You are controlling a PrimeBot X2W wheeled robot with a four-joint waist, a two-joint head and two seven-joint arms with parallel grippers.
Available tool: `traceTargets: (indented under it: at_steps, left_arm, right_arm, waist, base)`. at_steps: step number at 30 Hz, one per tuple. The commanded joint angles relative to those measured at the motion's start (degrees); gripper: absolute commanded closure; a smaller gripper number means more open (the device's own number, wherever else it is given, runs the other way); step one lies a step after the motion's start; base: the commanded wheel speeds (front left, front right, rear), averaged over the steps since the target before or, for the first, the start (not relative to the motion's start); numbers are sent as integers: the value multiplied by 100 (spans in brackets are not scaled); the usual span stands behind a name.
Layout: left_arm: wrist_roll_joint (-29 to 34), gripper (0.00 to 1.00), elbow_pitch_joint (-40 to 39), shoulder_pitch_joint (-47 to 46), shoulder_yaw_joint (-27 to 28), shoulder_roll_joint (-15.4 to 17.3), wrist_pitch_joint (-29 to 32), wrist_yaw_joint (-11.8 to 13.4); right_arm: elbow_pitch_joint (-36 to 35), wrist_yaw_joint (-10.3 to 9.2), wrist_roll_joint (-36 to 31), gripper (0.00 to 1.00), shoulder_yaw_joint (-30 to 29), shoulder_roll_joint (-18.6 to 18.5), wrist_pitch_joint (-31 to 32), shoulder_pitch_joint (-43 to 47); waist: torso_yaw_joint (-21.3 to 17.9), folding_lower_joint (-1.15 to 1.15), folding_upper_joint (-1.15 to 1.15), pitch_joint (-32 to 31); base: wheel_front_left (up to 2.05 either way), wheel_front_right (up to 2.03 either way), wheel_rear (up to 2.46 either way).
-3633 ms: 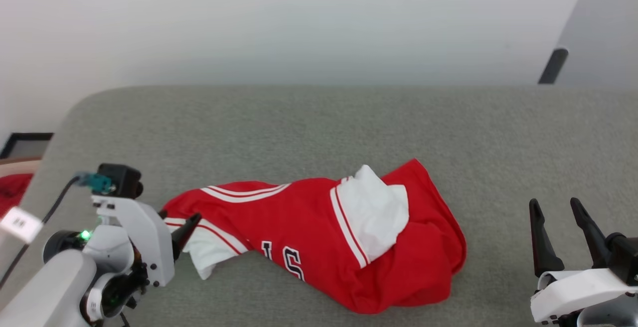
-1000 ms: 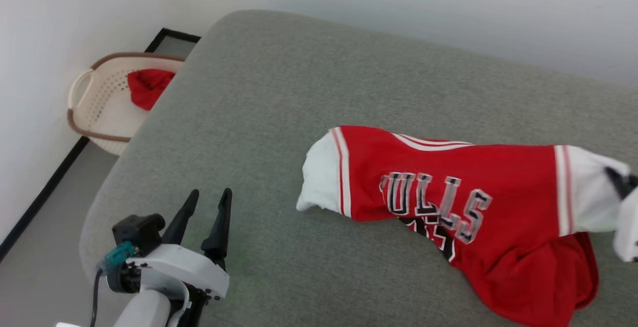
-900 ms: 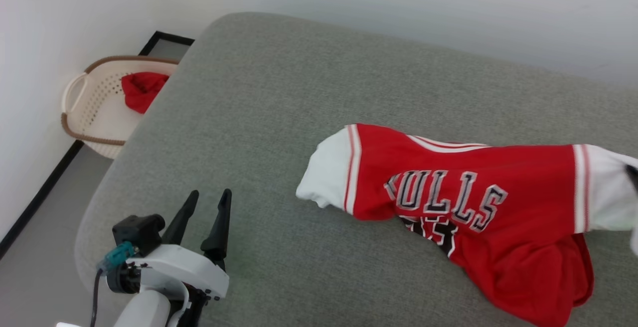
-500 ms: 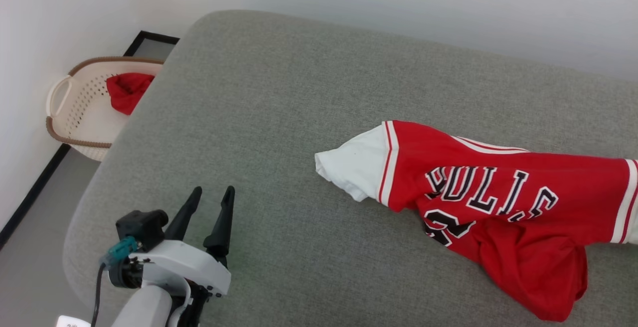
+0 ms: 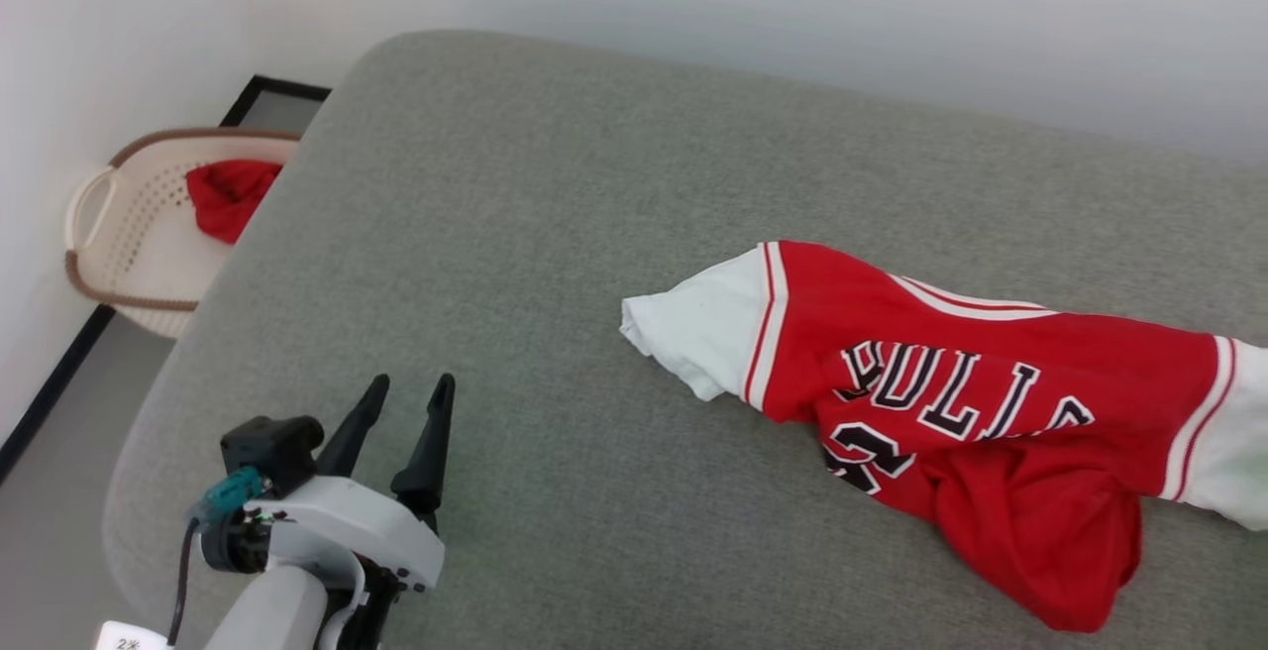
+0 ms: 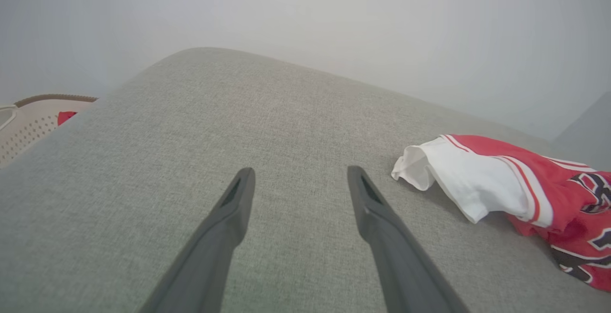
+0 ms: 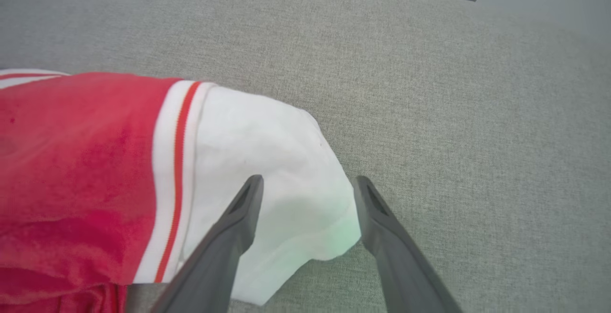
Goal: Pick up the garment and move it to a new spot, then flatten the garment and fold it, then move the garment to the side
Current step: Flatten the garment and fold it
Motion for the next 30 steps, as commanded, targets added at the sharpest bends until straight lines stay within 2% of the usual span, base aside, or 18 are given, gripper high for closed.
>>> traceTargets:
  at_steps: [1, 7, 11, 22, 26, 30]
  left_arm:
    - [-48, 0, 12, 44, -5, 28, 1, -14]
    - [-79, 0, 26, 88, -70, 171, 11, -14]
    - [-106, 0, -25, 133, -90, 300, 80, -14]
    - [-208, 0, -545, 66, -81, 653, 535, 31]
    - [-387, 0, -796, -86, -107, 779, 1099, 28]
    - [-722, 0, -992, -385, -161, 927, 2012, 20]
  right_arm:
    - [-21, -6, 27, 0, 23, 1, 8, -40]
    - [-393, -5, 141, 0, 98, 56, -100, 105]
    - [-862, -5, 155, 0, 188, 202, -402, 250]
    - [-2022, -5, -109, 0, 390, 909, -1496, 807]
    - [-2187, -5, -186, 0, 431, 1117, -1753, 977]
    - [-2273, -5, -201, 0, 464, 1271, -1856, 1043]
  waist:
    - [-93, 0, 0, -87]
    - [-373, 0, 0, -294]
    - [-604, 0, 0, -425]
    - [-1228, 0, 0, -627]
    - [-1410, 0, 0, -621]
    - [-1566, 0, 0, -549]
  base:
    - [0, 0, 0]
    - [0, 0, 0]
    - [0, 0, 0]
    - [0, 0, 0]
    - [0, 0, 0]
    - [0, 0, 0]
